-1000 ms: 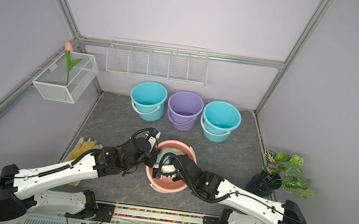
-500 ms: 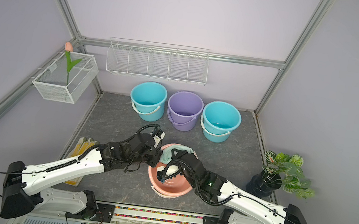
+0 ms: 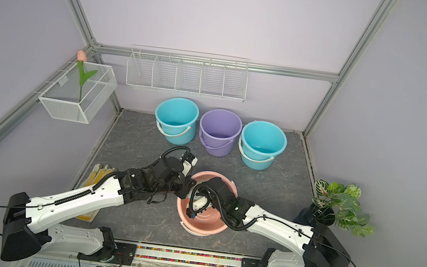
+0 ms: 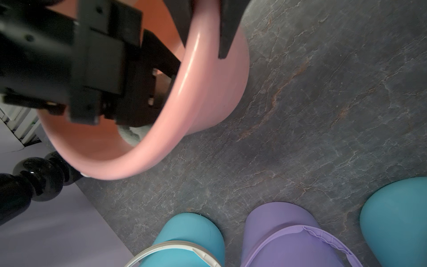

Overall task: Wipe the inside of the bucket with a cloth
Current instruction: Wipe the dirt from the inside of the bucket.

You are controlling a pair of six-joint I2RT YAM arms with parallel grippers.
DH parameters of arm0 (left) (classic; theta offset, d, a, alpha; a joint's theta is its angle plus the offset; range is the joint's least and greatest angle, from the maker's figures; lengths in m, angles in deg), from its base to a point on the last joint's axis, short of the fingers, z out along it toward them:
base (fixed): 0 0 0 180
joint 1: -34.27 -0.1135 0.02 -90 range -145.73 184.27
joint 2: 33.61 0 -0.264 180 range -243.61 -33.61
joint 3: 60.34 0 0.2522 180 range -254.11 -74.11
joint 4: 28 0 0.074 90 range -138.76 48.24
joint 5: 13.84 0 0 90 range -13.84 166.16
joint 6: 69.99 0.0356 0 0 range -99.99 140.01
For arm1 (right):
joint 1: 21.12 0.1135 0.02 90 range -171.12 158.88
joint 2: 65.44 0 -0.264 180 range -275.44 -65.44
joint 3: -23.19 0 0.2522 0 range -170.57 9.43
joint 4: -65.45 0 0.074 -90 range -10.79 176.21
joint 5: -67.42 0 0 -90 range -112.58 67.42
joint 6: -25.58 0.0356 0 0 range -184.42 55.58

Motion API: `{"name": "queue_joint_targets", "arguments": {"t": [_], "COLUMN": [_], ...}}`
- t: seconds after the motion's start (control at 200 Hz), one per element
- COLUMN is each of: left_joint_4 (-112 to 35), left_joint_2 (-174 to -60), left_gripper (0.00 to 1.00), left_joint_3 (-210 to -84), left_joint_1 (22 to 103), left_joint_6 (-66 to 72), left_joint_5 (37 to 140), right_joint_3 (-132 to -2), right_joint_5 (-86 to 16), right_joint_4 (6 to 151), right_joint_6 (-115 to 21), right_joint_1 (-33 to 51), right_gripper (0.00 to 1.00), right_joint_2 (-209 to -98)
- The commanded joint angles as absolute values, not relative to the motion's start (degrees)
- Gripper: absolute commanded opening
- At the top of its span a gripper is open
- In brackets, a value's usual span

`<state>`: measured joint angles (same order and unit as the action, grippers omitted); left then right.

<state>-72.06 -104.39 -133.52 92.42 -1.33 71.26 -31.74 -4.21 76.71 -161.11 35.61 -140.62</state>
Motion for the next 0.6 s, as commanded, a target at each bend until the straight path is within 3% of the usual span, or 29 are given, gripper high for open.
{"name": "queue_joint_targets", "arguments": {"t": [0.0,0.395,0.595], "left_joint_4": [-71.3,-70.6,-70.5], "left_joint_2": [-103.4,-103.0,-103.0], "left_gripper": [0.0,0.0,0.0], "left_joint_3": [-134.1,-134.0,-133.7], "left_joint_1": [93.5,93.5,93.5], "left_joint_6": [0.1,0.7,0.3], "left_joint_5": [77.8,78.4,77.3], "right_joint_3": [-33.8,-33.8,-33.5], "right_joint_5": [-5.9,-9.8,-9.9], "right_joint_4": [71.8,64.8,63.0], "right_joint_6": [-161.2,-155.0,-152.9], "right_joint_1": [34.2,33.5,33.5], "right_gripper": [0.07,0.07,0.07], "right_joint_2": [-143.9,-159.6,-160.8]}}
